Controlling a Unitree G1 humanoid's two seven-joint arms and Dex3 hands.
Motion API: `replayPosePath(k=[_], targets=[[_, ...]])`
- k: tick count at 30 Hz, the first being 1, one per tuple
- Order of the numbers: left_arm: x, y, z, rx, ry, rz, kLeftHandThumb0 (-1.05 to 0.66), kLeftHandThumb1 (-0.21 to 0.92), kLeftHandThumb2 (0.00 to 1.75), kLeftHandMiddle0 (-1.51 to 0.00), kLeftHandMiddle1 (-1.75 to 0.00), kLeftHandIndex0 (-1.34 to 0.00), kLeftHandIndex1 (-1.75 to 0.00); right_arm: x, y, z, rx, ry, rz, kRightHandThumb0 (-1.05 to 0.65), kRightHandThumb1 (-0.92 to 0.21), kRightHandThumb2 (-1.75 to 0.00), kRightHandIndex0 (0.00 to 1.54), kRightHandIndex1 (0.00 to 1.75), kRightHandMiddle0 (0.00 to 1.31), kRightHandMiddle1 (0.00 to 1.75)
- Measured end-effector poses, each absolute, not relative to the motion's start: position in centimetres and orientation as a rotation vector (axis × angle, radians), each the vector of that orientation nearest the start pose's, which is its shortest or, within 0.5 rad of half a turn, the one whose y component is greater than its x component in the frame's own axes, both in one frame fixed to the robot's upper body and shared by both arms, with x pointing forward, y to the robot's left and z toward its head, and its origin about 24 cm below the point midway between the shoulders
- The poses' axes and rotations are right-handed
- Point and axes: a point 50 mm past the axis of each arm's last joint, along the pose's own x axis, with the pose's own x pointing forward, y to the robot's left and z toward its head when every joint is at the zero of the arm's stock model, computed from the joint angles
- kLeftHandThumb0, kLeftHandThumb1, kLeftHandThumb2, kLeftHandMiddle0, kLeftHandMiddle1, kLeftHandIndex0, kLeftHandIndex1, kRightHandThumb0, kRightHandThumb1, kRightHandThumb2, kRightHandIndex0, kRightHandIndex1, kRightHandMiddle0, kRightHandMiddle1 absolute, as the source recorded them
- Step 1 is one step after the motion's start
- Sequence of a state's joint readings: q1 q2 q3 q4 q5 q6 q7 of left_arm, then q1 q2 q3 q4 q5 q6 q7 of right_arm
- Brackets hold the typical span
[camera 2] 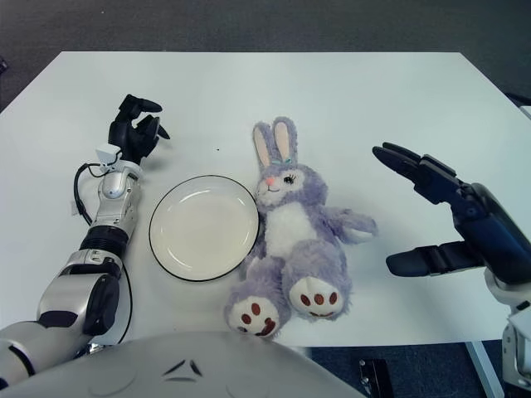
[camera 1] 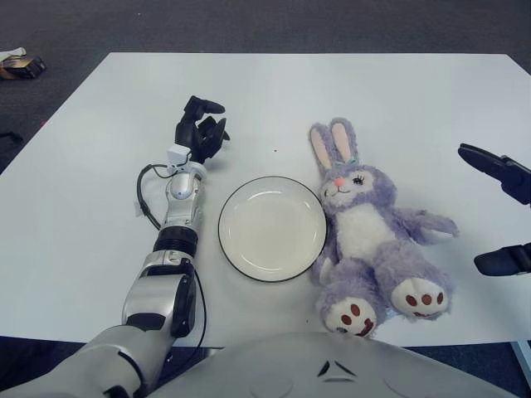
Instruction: Put the doll into the plate.
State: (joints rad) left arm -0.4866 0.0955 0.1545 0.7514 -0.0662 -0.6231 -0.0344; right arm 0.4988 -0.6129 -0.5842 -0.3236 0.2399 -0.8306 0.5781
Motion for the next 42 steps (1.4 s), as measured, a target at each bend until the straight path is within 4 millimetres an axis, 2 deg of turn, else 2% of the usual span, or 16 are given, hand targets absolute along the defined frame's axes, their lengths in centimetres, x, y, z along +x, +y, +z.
replayPosePath(k=[6,11,17,21,29,30,34,38,42], targets=[[33.0,17.4,6.9,0.006,-0.351,0.041,-0.36,0.92,0.27,-0.81,-1.75,-0.47,-1.47,11.6,-27.3,17.0,-0.939,-0.593,0.395,-0.7,-0.92,-0.46,0.3,0.0,0.29,0.06],[33.0,17.3,6.8,0.009,-0.35,0.042,-0.36,0.92,0.27,-0.81,-1.75,-0.47,-1.47,10.8,-26.9,16.9,-1.023,-0.582,0.388,-0.71,-0.92,-0.47,0.3,0.0,0.31,0.06],[33.0,17.4,6.8,0.013,-0.349,0.042,-0.36,0.92,0.27,-0.81,-1.75,-0.47,-1.47,10.6,-26.9,16.9,-1.053,-0.576,0.376,-0.72,-0.92,-0.48,0.3,0.0,0.31,0.06],[33.1,17.3,6.8,0.015,-0.348,0.042,-0.36,0.92,0.27,-0.81,-1.75,-0.47,-1.47,10.4,-26.1,16.9,-1.107,-0.567,0.376,-0.72,-0.92,-0.49,0.29,0.0,0.31,0.05],[33.1,17.3,6.8,0.013,-0.347,0.041,-0.36,0.92,0.27,-0.81,-1.75,-0.47,-1.47,10.6,-25.0,16.2,-1.045,-0.519,0.459,-0.71,-0.92,-0.49,0.26,0.0,0.31,0.05],[33.1,17.3,6.8,0.013,-0.347,0.041,-0.36,0.92,0.27,-0.81,-1.75,-0.47,-1.47,10.6,-25.0,16.1,-1.041,-0.515,0.46,-0.73,-0.92,-0.45,0.16,0.0,0.28,0.03],[33.1,17.3,6.8,0.0,-0.345,0.042,-0.36,0.92,0.28,-0.81,-1.75,-0.46,-1.48,12.0,-24.9,16.2,-0.935,-0.412,0.575,-0.77,-0.92,-0.4,0.03,0.0,0.24,0.01],[33.1,17.2,6.7,-0.018,-0.336,0.033,-0.36,0.92,0.28,-0.81,-1.75,-0.46,-1.48,13.5,-24.4,16.5,-0.874,-0.32,0.691,-0.78,-0.92,-0.39,0.01,0.0,0.22,0.0],[33.2,17.1,6.8,-0.029,-0.334,0.027,-0.36,0.92,0.28,-0.81,-1.75,-0.46,-1.48,14.2,-23.9,17.0,-0.848,-0.311,0.728,-0.79,-0.92,-0.39,0.0,0.0,0.22,0.0]])
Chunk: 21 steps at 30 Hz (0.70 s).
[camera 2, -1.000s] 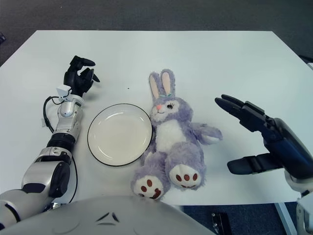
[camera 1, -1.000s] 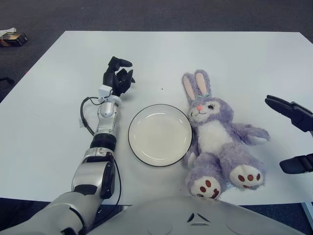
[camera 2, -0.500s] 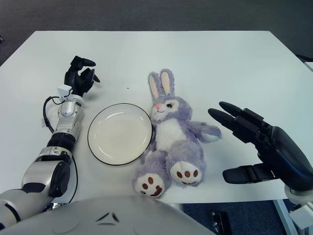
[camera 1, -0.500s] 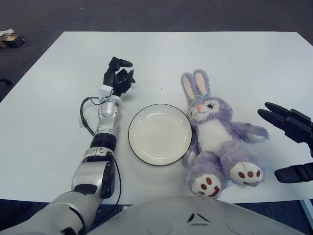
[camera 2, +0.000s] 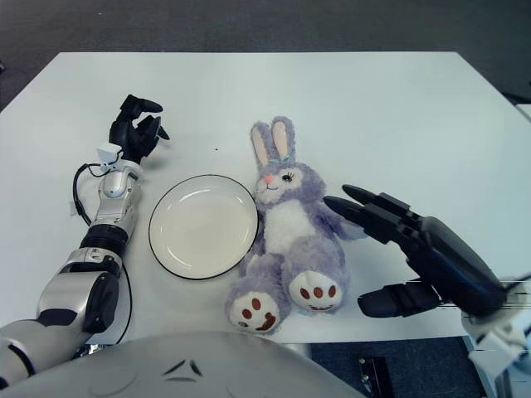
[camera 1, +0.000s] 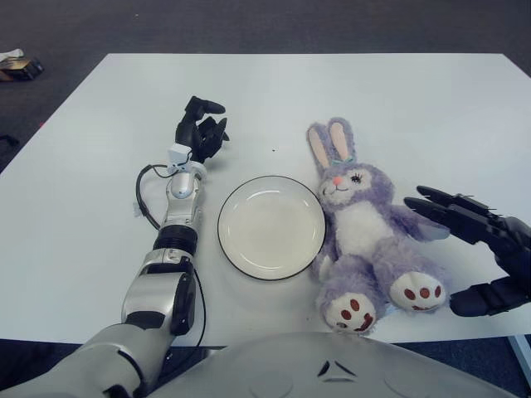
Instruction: Put the doll into the plate.
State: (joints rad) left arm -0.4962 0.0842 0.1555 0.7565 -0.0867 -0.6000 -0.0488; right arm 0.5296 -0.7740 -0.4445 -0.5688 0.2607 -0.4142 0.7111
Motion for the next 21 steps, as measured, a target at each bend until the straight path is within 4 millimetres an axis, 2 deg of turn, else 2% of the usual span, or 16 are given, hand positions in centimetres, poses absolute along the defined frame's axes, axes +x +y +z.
replayPosePath(k=[8,14,21], targets=[[33.1,16.8,6.7,-0.073,-0.323,0.005,-0.36,0.92,0.29,-0.82,-1.75,-0.45,-1.49,14.8,-23.5,17.0,-0.827,-0.294,0.746,-0.8,-0.92,-0.38,0.0,0.0,0.18,0.0],[33.0,16.8,6.8,-0.096,-0.323,0.003,-0.36,0.92,0.3,-0.83,-1.75,-0.44,-1.5,16.2,-23.6,17.1,-0.815,-0.302,0.739,-0.75,-0.92,-0.24,0.0,0.0,0.1,0.0],[32.8,16.7,6.9,-0.109,-0.327,0.0,-0.36,0.92,0.3,-0.84,-1.75,-0.44,-1.5,16.7,-23.4,17.5,-0.863,-0.316,0.724,-0.66,-0.92,-0.11,0.0,0.0,0.1,0.01]])
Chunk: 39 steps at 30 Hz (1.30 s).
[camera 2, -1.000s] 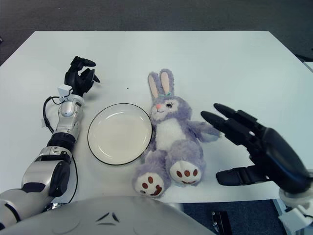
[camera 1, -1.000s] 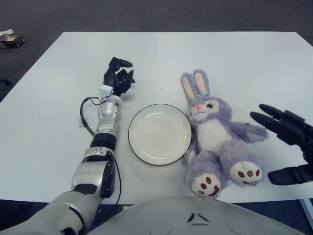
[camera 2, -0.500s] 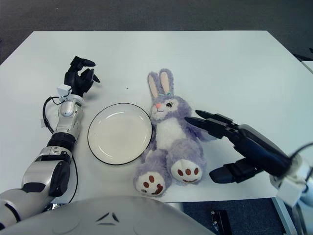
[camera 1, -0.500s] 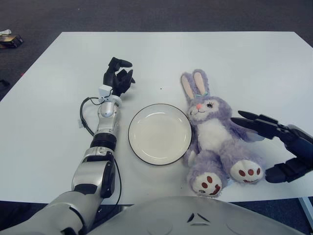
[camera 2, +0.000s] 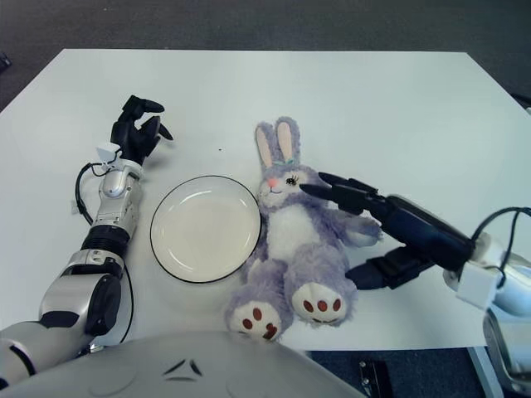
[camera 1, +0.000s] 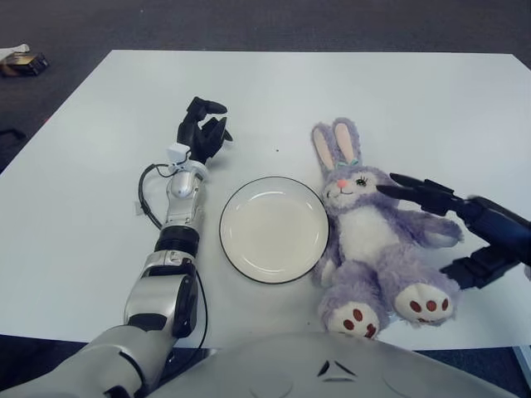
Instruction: Put the doll into the plate.
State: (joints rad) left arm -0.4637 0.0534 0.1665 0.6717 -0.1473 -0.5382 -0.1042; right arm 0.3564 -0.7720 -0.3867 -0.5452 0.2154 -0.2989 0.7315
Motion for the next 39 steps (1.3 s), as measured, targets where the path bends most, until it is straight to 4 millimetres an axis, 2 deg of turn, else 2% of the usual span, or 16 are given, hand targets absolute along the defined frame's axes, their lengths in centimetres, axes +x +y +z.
replayPosePath(k=[21,25,36,39], targets=[[32.8,16.7,6.8,-0.118,-0.315,0.001,-0.36,0.92,0.29,-0.85,-1.75,-0.44,-1.5,17.1,-22.4,17.9,-0.994,-0.43,0.618,-0.62,-0.92,-0.11,0.0,0.0,0.14,0.03],[32.8,16.7,6.8,-0.119,-0.313,0.001,-0.36,0.92,0.29,-0.85,-1.75,-0.44,-1.5,17.1,-22.2,17.8,-1.021,-0.456,0.564,-0.56,-0.92,-0.07,0.01,0.0,0.14,0.02],[32.8,16.8,6.7,-0.12,-0.31,0.004,-0.36,0.92,0.29,-0.85,-1.75,-0.44,-1.5,17.2,-21.6,17.7,-1.06,-0.547,0.475,-0.56,-0.92,-0.06,0.04,0.01,0.14,0.02],[32.8,16.8,6.7,-0.121,-0.308,0.003,-0.36,0.92,0.3,-0.85,-1.75,-0.44,-1.5,17.2,-21.5,17.7,-1.071,-0.569,0.452,-0.55,-0.92,-0.04,0.13,0.02,0.16,0.03]])
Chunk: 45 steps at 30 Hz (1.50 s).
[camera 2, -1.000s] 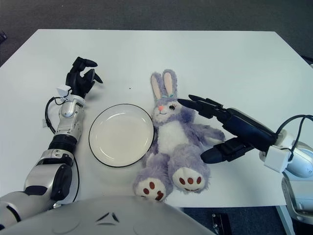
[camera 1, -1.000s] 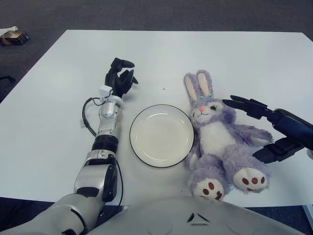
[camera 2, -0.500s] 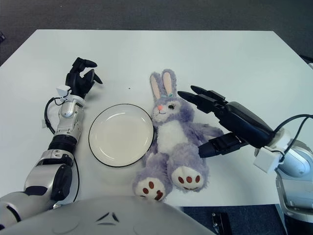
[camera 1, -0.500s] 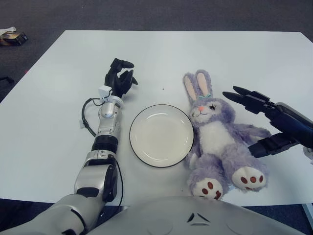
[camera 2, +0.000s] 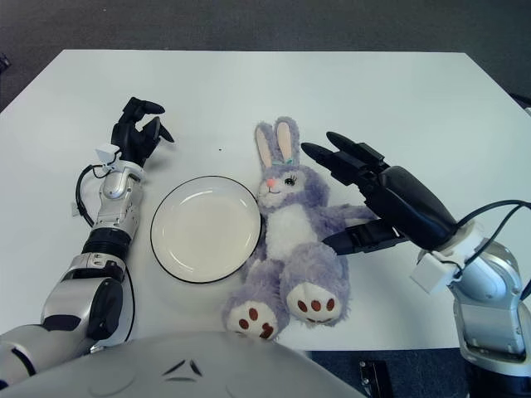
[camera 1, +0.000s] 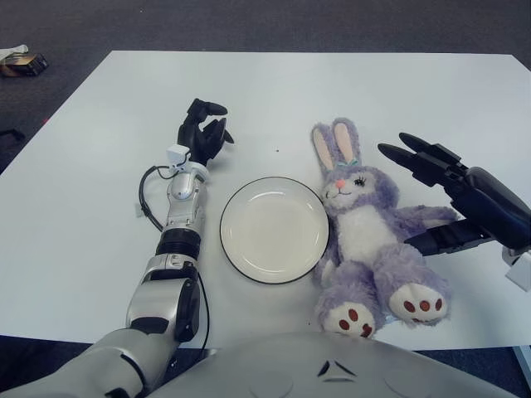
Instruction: Put the doll into the plate.
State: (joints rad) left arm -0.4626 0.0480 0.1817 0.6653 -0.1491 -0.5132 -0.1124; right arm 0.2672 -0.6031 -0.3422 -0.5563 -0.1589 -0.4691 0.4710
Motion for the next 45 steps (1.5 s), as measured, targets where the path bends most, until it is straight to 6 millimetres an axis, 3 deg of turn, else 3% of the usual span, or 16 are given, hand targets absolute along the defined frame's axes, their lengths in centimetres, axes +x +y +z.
replayPosePath(k=[11,13,17,22,28,40,45], targets=[[32.8,16.7,6.7,-0.122,-0.308,0.003,-0.36,0.92,0.3,-0.84,-1.75,-0.44,-1.5,17.2,-21.5,17.3,-1.055,-0.607,0.373,-0.5,-0.92,-0.01,0.29,0.02,0.26,0.04],[32.8,16.7,6.7,-0.122,-0.308,0.003,-0.36,0.92,0.3,-0.84,-1.75,-0.44,-1.5,17.2,-21.6,17.2,-1.052,-0.607,0.369,-0.4,-0.92,-0.01,0.4,0.05,0.44,0.12],[32.8,16.7,6.8,-0.123,-0.309,0.003,-0.36,0.92,0.3,-0.84,-1.75,-0.44,-1.5,17.1,-21.6,17.0,-1.035,-0.603,0.345,-0.27,-0.92,-0.03,0.51,0.07,0.64,0.18],[32.8,16.7,6.8,-0.123,-0.309,0.003,-0.36,0.92,0.3,-0.84,-1.75,-0.44,-1.5,17.0,-21.8,16.7,-1.05,-0.576,0.334,-0.21,-0.92,-0.04,0.56,0.07,0.72,0.22],[32.8,16.7,6.8,-0.124,-0.309,0.003,-0.36,0.92,0.29,-0.84,-1.75,-0.44,-1.5,16.9,-21.9,16.8,-1.052,-0.569,0.336,-0.18,-0.92,-0.06,0.55,0.06,0.69,0.21],[32.7,16.6,6.8,-0.129,-0.31,0.002,-0.36,0.92,0.29,-0.84,-1.75,-0.44,-1.5,16.8,-23.0,19.0,-1.024,-0.548,0.504,-0.25,-0.92,-0.09,0.52,0.04,0.63,0.17],[32.6,16.6,6.8,-0.131,-0.308,0.001,-0.36,0.92,0.29,-0.84,-1.75,-0.44,-1.5,16.9,-23.9,19.9,-0.965,-0.531,0.587,-0.3,-0.92,-0.11,0.47,0.01,0.52,0.11]])
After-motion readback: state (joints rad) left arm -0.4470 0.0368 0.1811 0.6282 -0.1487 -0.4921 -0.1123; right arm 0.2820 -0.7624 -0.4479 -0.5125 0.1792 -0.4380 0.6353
